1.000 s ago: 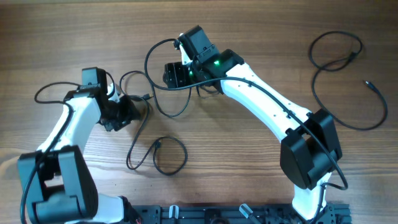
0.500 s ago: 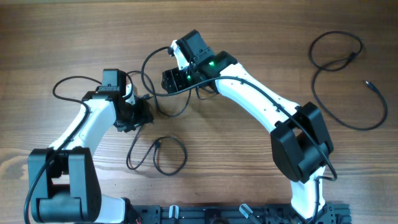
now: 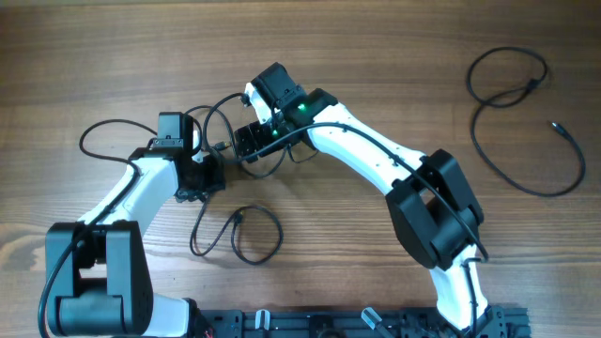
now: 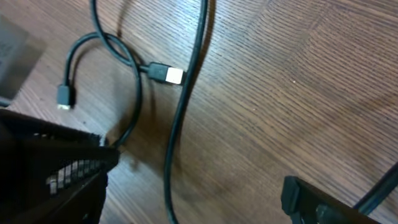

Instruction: Untangle cables

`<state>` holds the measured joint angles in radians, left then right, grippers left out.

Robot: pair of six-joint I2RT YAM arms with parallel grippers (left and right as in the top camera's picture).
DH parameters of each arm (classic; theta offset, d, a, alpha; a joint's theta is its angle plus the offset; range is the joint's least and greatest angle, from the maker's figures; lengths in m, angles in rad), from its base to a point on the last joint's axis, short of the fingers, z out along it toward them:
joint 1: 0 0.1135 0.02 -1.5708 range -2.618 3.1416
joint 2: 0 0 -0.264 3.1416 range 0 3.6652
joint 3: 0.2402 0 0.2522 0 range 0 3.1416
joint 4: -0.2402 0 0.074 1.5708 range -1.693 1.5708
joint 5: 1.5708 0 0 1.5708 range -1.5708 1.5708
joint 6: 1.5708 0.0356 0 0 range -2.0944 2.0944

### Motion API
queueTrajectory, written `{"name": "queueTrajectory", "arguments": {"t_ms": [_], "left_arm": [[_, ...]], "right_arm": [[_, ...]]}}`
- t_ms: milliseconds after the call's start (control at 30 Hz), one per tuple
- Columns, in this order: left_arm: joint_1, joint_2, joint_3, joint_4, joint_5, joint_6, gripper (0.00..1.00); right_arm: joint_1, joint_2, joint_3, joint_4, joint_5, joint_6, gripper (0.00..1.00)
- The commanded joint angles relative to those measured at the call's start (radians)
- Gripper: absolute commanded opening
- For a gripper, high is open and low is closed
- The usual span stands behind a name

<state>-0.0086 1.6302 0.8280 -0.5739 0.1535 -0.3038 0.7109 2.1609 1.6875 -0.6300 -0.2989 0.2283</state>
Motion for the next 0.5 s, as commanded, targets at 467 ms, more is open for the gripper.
{"name": "queueTrajectory", "arguments": {"t_ms": [467], "left_arm": [[-0.003,0.028,-0.011,0.01,-0.11,-0.097,0.04]], "right_arm": [[0.063,0.142,0.006,0.077,0.04,-0.072,0.95]]}}
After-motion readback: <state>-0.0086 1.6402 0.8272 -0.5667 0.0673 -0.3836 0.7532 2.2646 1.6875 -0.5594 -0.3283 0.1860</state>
